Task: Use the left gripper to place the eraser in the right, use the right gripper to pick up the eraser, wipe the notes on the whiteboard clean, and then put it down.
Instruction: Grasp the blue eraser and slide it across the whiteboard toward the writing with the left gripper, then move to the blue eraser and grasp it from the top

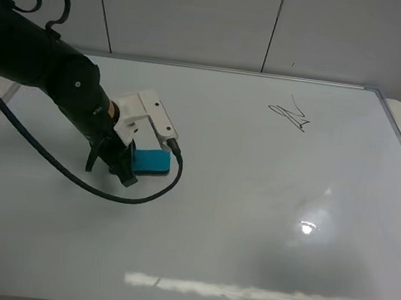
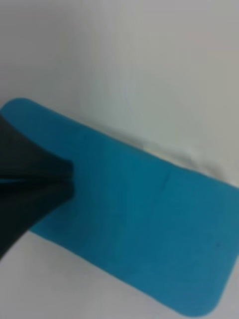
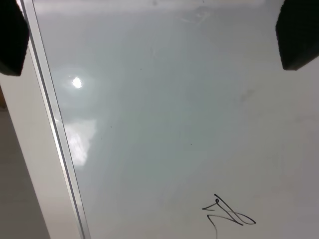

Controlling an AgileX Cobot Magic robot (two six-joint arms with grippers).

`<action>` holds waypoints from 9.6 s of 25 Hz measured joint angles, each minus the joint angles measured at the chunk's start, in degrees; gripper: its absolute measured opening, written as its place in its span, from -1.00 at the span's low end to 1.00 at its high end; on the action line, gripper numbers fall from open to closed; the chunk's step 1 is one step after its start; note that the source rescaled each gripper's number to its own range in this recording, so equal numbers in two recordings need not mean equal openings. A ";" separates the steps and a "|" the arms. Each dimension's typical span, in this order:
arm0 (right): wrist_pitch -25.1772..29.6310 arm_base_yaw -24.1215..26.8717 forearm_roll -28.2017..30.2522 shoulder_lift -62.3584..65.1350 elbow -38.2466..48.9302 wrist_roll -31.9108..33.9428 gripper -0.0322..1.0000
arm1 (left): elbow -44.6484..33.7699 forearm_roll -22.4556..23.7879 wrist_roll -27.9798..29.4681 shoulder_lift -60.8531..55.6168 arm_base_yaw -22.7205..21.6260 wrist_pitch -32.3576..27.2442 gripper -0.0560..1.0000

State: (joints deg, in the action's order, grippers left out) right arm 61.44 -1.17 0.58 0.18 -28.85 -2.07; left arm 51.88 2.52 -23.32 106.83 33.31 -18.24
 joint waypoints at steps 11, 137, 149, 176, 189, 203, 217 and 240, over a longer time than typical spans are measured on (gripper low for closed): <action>0.00 0.00 0.00 0.00 0.00 0.00 1.00 | 21.64 0.05 -4.54 12.88 17.11 -7.54 -0.89; 0.00 0.00 0.00 0.00 0.00 0.00 1.00 | -19.75 -0.31 25.62 -97.68 -34.69 -43.01 1.00; 0.00 0.00 0.00 0.00 0.00 0.00 1.00 | -22.78 2.64 27.54 -107.11 -33.99 -42.67 1.00; 0.00 0.00 0.00 0.00 0.00 0.00 1.00 | -22.78 2.84 27.66 -107.15 -30.69 -42.56 1.00; 0.00 0.00 0.00 0.00 0.00 0.14 1.00 | -22.78 2.84 27.66 -107.15 -30.69 -42.56 1.00; -1.43 -1.63 -4.98 -21.41 -1.49 -17.51 1.00 | -22.78 2.84 27.66 -107.15 -30.69 -42.56 1.00; -15.13 -12.65 -3.97 -73.87 -16.29 -31.23 1.00 | -22.78 2.84 27.66 -107.15 -30.69 -42.56 1.00; -30.74 -12.65 -17.43 -100.30 -20.39 -50.08 1.00 | -22.78 2.84 27.66 -107.15 -30.69 -42.56 1.00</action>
State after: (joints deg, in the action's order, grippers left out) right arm 30.70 -13.81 -16.85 -100.12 -49.23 -52.15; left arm 29.09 5.36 4.34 -0.32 2.62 -60.80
